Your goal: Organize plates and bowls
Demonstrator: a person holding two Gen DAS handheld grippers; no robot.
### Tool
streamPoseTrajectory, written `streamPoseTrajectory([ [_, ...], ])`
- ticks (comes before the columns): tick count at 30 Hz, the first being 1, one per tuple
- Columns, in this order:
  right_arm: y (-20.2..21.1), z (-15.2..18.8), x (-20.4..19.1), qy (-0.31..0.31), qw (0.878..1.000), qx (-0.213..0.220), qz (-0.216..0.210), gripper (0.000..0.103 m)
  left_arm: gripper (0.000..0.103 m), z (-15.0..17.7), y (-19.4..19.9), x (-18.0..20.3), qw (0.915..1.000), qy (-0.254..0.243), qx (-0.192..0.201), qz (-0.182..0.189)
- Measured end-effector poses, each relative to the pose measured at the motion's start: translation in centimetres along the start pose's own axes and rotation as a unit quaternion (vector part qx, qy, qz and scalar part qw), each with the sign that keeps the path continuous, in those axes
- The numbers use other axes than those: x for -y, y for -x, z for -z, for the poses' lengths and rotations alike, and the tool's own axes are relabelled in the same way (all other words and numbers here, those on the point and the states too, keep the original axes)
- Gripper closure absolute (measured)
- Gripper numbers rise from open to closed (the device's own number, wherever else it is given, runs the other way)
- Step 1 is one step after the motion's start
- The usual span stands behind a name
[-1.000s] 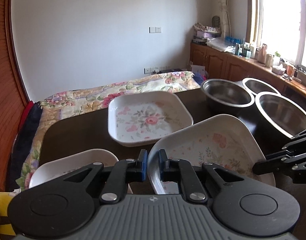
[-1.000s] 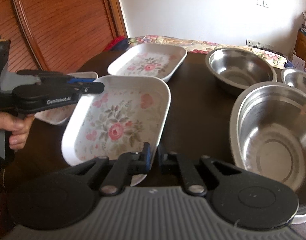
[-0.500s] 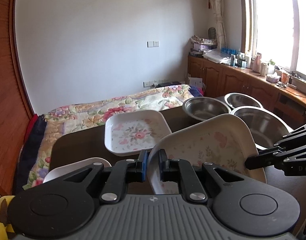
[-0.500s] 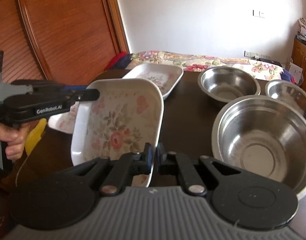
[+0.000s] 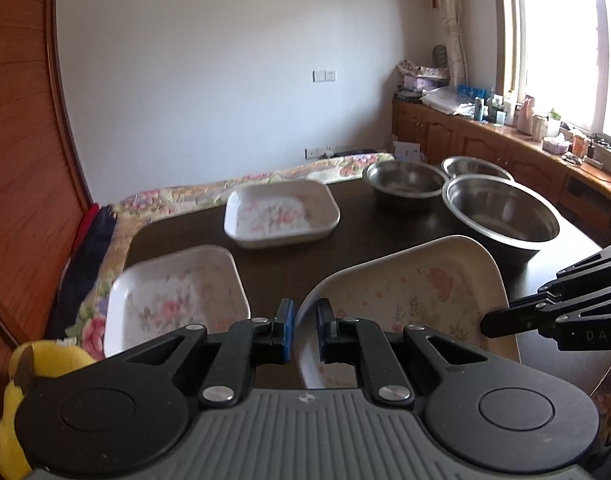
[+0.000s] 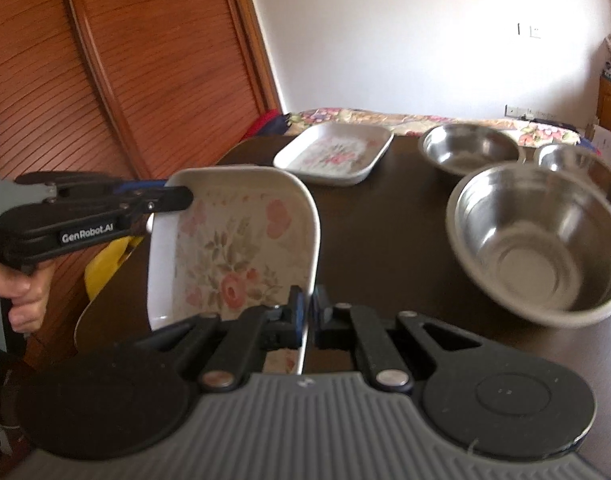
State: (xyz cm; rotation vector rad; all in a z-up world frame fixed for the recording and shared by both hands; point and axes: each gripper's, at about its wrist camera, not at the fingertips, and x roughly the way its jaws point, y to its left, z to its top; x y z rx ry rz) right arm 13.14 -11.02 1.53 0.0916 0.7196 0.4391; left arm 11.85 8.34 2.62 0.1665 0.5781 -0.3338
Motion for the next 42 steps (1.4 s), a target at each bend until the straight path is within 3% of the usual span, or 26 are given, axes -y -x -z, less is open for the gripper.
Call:
streamPoseTrajectory([
  [14,-1.8,2.1,0.3,-0.018,1.000,-0.011,0.003,0.095,0.062,1.2,-4.5,0.8,0.9990,-0.008,-0.041,-0.015],
  [26,-2.8,3.2,1.1,-0.040,0.999,0.002,0.010,0.094,0.060,1.7,-5.9,1.1,0.9981,-0.019,-0.054,-0.023],
  [36,-3.4,3.4,0.4,-0.025,0.999,0.010,0.031,0.091,0.063,1.8,-6.0,0.8,0.9989,-0.008,-0.041,-0.021],
  [42,-2.8,3.3,0.2,-0.004,0.999,0.017,0.045,0.090,0.063,1.5,-3.9,0.8,0.9999,0.000,-0.010,-0.013],
])
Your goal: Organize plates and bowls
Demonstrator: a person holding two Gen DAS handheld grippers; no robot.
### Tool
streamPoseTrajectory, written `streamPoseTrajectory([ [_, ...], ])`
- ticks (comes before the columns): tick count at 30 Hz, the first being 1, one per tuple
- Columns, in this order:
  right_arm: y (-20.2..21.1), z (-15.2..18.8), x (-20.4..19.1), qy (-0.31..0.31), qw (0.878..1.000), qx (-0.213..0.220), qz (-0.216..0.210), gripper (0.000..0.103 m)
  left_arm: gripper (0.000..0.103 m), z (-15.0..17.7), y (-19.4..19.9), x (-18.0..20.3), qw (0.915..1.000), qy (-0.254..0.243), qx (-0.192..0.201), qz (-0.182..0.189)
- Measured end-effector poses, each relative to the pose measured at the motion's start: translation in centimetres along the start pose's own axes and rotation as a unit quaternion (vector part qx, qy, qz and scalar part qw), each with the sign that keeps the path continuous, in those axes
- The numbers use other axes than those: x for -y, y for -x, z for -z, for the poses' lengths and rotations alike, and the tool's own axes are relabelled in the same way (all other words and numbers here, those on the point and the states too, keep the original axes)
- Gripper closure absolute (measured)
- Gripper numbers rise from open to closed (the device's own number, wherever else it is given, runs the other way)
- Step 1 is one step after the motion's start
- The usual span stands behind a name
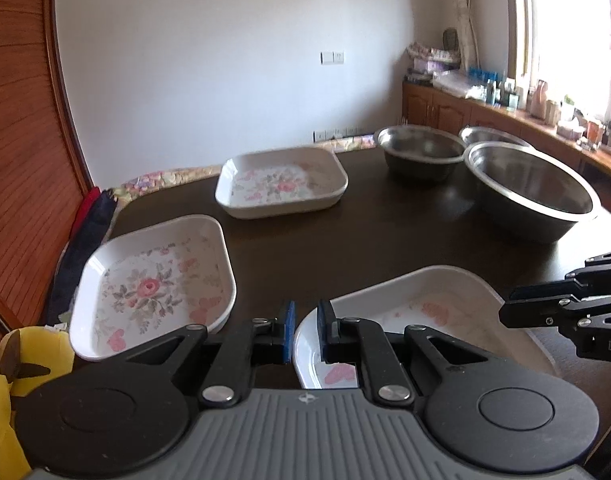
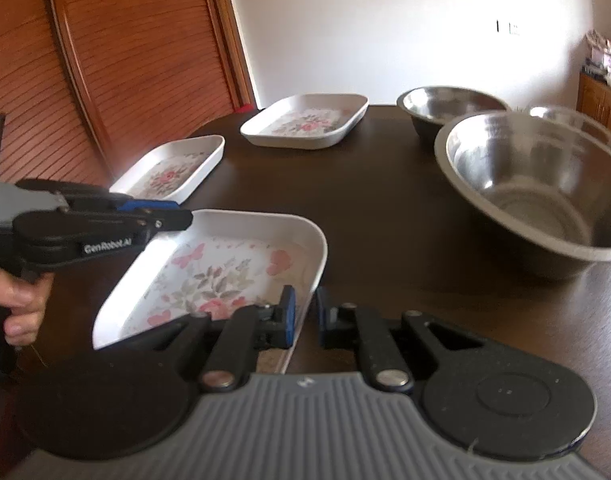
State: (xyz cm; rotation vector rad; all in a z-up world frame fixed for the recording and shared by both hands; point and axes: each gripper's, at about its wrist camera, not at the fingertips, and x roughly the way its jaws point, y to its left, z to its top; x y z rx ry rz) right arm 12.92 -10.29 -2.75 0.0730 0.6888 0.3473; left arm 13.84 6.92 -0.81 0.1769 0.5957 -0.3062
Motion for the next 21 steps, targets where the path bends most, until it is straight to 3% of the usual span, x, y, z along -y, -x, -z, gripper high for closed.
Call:
streamPoseTrajectory([
  [4,1.6,-0.2,0.0,0.013,1.000,0.023,0.002,0.085,0.055,0.0,1.7,0.3,0.9997,0.003,0.025,0.003],
  [6,2.7,-0.3,-0.2,0.021,0.999,0.039,0.001,0.085,0.041,0.0,2.4,0.6,0.9993,0.006,0.036,0.003],
  [8,3.9,-0.5,-0.5,0.033,0.998,0.056,0.000,0.078,0.035,0.0,2.9,0.9,0.9989,0.002,0.047,0.003],
  [11,5.6,-0.6,-1.0,0.051,0.995,0.082,0.004,0.072,0.033,-0.1,3.4,1.2,0.9985,-0.002,0.054,0.006],
  [21,8.8,-1.3,-2.2,0.083,0.987,0.135,0.004,0.052,0.006,-0.2,5.7,1.3,0.9953,0.002,0.097,-0.002],
])
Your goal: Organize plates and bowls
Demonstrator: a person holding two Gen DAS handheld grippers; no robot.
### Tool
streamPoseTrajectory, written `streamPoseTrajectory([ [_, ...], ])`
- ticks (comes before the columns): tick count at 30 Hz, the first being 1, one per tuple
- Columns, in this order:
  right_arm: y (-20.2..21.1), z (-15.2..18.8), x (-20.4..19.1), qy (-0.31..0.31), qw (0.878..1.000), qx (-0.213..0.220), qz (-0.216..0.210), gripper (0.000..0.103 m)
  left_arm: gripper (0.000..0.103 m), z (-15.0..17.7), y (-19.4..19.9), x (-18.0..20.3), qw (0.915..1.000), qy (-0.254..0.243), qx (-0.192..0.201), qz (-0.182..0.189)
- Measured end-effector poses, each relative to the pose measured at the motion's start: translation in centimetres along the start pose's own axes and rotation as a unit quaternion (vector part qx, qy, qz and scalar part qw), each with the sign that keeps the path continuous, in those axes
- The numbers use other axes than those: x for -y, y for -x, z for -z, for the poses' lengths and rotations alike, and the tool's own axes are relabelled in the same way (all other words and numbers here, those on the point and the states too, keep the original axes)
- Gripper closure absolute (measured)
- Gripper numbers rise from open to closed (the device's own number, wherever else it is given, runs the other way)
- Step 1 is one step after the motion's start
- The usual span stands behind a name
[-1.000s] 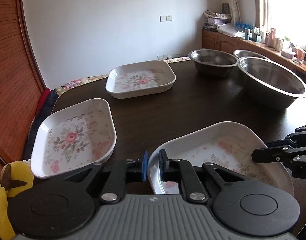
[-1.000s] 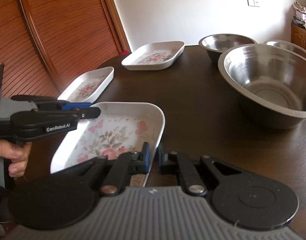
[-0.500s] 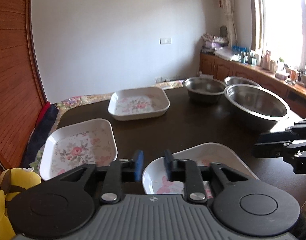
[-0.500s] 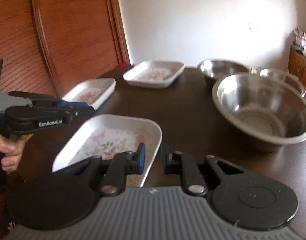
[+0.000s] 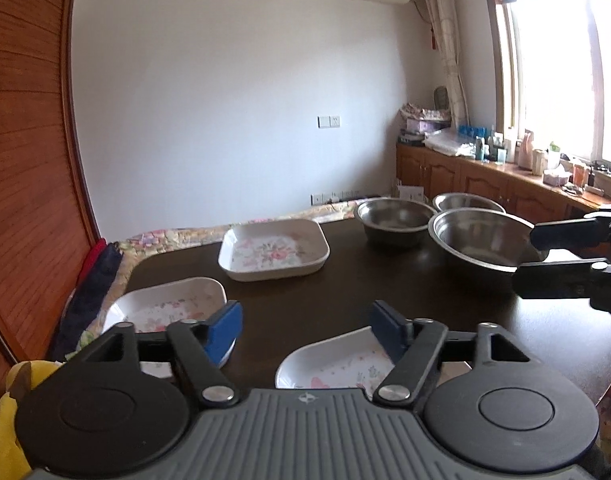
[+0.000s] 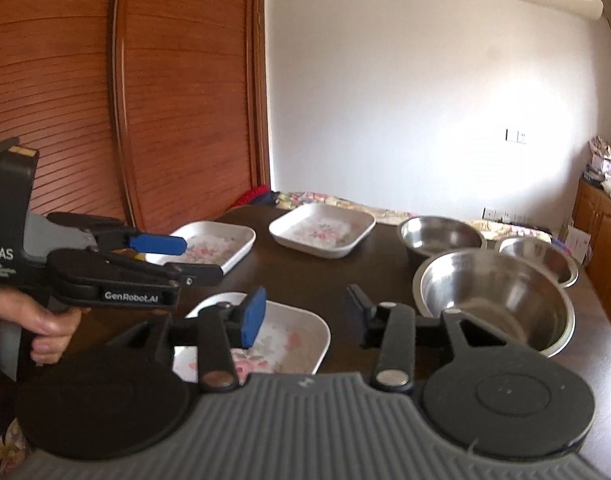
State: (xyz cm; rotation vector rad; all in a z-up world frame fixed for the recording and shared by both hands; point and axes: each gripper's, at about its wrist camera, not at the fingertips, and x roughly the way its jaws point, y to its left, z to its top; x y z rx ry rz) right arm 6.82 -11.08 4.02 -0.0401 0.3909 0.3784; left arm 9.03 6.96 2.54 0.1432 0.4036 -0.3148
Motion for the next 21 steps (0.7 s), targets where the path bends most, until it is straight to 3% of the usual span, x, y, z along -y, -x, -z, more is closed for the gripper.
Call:
streamPoseTrajectory([
  [5,0.7,-0.3,-0.2,0.010,1.000,0.023,-0.001,0.025,0.002,0.2,0.5,-0.5,0.9999,0.000,0.007,-0.009],
  [7,1.0,-0.3,-0.4,0.014,0.999,0.034,-0.002,0.005,0.000,0.2,0.7,-0.8,0.9999,0.003,0.011,-0.013],
  [9,1.0,-0.3,-0.6,0.021,0.999,0.045,-0.003,0.000,0.000,0.3,0.8,-1.2,0.9997,0.004,0.015,-0.018],
  [21,-1.1,-0.9,-1.4,0.022,0.999,0.041,-0.017,0.000,0.000,-0.2,-0.3,-5.1,0.9985,0.026,0.022,-0.043],
])
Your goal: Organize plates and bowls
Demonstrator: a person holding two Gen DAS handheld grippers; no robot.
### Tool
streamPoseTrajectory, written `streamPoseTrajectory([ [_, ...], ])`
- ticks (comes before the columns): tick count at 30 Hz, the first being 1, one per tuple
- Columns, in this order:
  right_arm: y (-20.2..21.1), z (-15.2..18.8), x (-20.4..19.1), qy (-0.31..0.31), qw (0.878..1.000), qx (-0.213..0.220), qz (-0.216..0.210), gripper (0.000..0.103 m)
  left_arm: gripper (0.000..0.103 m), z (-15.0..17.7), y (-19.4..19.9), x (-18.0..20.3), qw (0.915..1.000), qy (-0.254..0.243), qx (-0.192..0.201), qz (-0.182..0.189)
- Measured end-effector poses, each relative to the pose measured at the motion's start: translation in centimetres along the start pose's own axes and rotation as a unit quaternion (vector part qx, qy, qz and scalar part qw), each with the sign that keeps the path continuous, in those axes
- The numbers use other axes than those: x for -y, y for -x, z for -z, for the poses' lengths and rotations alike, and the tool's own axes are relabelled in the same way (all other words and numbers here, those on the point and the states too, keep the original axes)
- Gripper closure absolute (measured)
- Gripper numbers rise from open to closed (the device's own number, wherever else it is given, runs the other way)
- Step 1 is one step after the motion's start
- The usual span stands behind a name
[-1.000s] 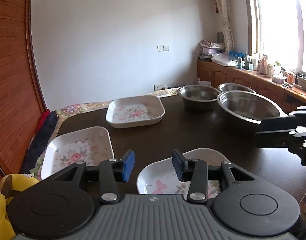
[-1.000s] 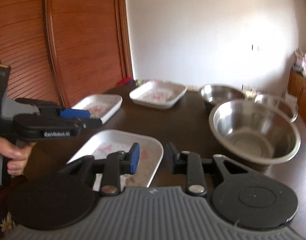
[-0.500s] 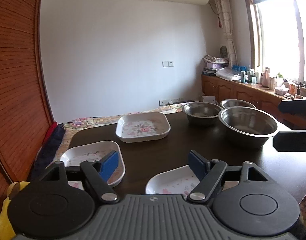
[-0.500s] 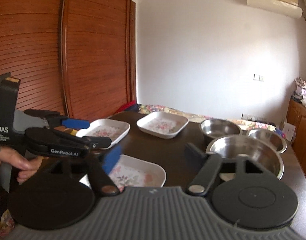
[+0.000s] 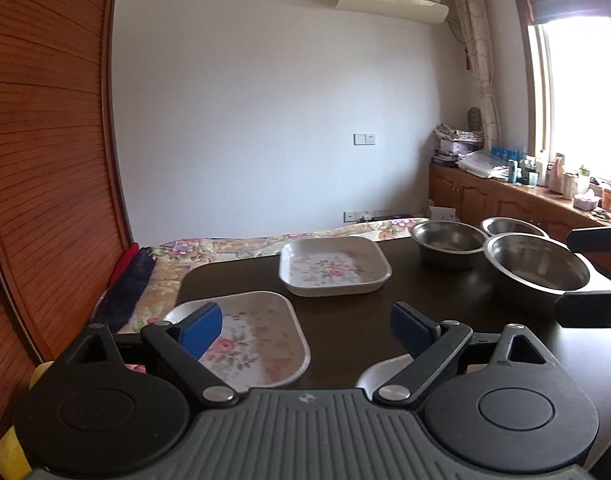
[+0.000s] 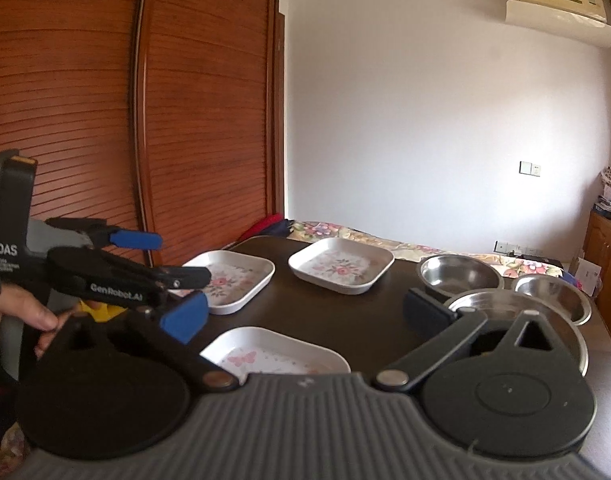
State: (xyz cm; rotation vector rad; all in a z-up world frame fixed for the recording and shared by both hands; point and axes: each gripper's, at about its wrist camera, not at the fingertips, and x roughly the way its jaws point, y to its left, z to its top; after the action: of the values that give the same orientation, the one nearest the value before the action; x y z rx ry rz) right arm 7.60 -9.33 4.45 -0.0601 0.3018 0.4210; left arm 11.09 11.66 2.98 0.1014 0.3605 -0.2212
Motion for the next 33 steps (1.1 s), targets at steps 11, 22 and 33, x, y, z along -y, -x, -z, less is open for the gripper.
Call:
streamPoseTrajectory([
  [11,-5.5,-1.9,-0.9,0.010,0.999,-0.046,-0.025,0.000,0.000,-0.6,-4.3,-4.7,0.9995,0.013,-0.023,-0.014],
  [22,-12.3,-3.0,-1.3,-0.011,0.988,-0.137,-0.075,0.037,0.001,0.3,-7.5,-9.7,0.9965,0.030,-0.073,-0.028],
  [33,-19.0,-3.6,-2.9,-0.032,0.967,-0.224,-0.116,0.058,0.020,1.4,-10.1,-12.8,0.9911,0.059,-0.116,-0.027],
])
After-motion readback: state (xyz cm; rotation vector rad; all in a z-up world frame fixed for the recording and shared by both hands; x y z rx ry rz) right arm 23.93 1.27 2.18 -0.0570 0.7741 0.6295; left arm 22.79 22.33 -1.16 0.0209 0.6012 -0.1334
